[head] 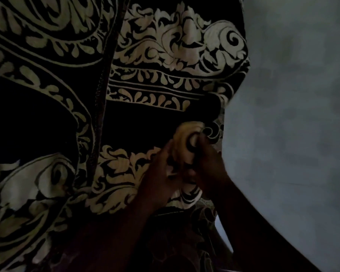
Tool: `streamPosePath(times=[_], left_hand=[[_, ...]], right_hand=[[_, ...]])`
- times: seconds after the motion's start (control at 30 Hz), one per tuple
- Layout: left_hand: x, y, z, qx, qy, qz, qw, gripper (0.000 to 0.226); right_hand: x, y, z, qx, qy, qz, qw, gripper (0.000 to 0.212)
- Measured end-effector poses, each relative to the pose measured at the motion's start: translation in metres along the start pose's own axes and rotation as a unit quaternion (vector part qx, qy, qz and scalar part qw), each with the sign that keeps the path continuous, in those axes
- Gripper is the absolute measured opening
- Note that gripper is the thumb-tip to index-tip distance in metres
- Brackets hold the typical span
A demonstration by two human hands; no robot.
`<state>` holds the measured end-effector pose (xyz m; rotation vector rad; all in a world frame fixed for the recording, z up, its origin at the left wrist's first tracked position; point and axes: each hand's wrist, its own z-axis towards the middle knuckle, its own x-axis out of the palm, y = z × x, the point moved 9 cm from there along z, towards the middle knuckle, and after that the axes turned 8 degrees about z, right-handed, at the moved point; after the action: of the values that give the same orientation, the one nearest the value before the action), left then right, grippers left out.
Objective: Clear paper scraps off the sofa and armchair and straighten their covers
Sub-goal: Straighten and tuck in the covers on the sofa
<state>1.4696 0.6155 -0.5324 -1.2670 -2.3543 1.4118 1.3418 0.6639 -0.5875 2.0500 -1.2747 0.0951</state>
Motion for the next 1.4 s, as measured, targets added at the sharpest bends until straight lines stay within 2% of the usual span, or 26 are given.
streamPosePath(times=[0.03,0.07,0.1,0.17,0.27,0.33,0.37,0.43,0.47,0.53,0.6,0.67,0.7,0.77,0.83,0.93,1.0,1.07,1.17,1.23,1.33,1.4], left_hand=[[0.006,-0.008,-0.006,0.032,-0.012,0.047,0.998,0.059],[0.003,0.000,-0.006,0.040,-0.050,0.098,0.993,0.050],[-0.007,0.010,-0.004,0.018,-0.085,0.138,0.987,0.042],[-0.018,0.042,0.007,-0.053,-0.094,0.202,0.973,0.036],[-0.053,0.093,0.024,-0.141,-0.132,0.173,0.966,0.033],[-0.076,0.124,0.037,-0.184,-0.162,0.113,0.963,0.039],[-0.082,0.138,0.040,-0.218,-0.168,0.073,0.959,0.042],[-0.085,0.151,0.040,-0.267,-0.170,0.053,0.947,0.043],[-0.088,0.150,0.039,-0.260,-0.192,0.067,0.944,0.044],[-0.091,0.132,0.037,-0.193,-0.239,0.118,0.944,0.051],[-0.082,0.113,0.036,-0.128,-0.247,0.140,0.950,0.059],[-0.064,0.103,0.032,-0.089,-0.216,0.154,0.960,0.070],[-0.055,0.100,0.027,-0.079,-0.196,0.154,0.965,0.077],[-0.039,0.094,0.016,-0.052,-0.168,0.156,0.972,0.088],[-0.026,0.093,0.005,-0.037,-0.146,0.153,0.977,0.092],[-0.007,0.087,0.000,-0.002,-0.117,0.174,0.978,0.102],[-0.001,0.086,-0.001,0.013,-0.124,0.208,0.970,0.107],[0.000,0.088,0.000,-0.001,-0.140,0.204,0.969,0.109],[0.001,0.093,0.002,-0.029,-0.145,0.192,0.970,0.105],[-0.002,0.094,0.002,-0.016,-0.144,0.196,0.970,0.098],[-0.002,0.082,-0.001,0.109,-0.145,0.292,0.939,0.083],[-0.007,0.094,0.001,0.044,-0.149,0.253,0.955,0.094]], right_hand=[[0.026,0.003,-0.003,-0.007,0.037,-0.021,0.999,0.034],[0.033,0.002,0.004,-0.006,0.057,-0.063,0.996,0.027],[0.033,0.001,0.011,-0.027,0.046,-0.121,0.991,0.019],[0.014,0.009,0.016,-0.059,-0.014,-0.235,0.970,0.014],[-0.010,0.012,0.021,-0.123,-0.027,-0.356,0.926,0.019],[-0.031,0.005,0.032,-0.129,-0.046,-0.349,0.927,0.032],[-0.037,0.000,0.037,-0.106,-0.044,-0.297,0.948,0.045],[-0.038,-0.004,0.046,-0.117,-0.034,-0.221,0.968,0.063],[-0.033,-0.008,0.053,-0.120,-0.014,-0.208,0.971,0.063],[-0.012,-0.014,0.060,-0.111,0.012,-0.257,0.960,0.052],[0.004,-0.024,0.066,-0.111,0.033,-0.275,0.954,0.044],[0.002,-0.031,0.072,-0.110,0.006,-0.265,0.958,0.052],[-0.003,-0.031,0.073,-0.106,-0.015,-0.287,0.952,0.049],[-0.027,-0.026,0.071,-0.102,-0.075,-0.371,0.920,0.024],[-0.051,-0.010,0.054,-0.131,-0.111,-0.386,0.906,0.012],[-0.094,0.013,0.015,-0.153,-0.136,-0.390,0.898,0.015],[-0.117,0.010,-0.002,-0.110,-0.129,-0.360,0.917,0.012],[-0.108,0.002,-0.003,-0.089,-0.101,-0.347,0.928,0.015],[-0.054,-0.015,0.024,-0.087,-0.028,-0.453,0.887,0.037],[-0.023,-0.029,0.045,-0.059,-0.001,-0.500,0.864,0.046],[-0.016,-0.036,0.061,-0.026,-0.035,-0.522,0.852,0.046],[-0.024,-0.026,0.054,-0.056,-0.058,-0.548,0.832,0.045]])
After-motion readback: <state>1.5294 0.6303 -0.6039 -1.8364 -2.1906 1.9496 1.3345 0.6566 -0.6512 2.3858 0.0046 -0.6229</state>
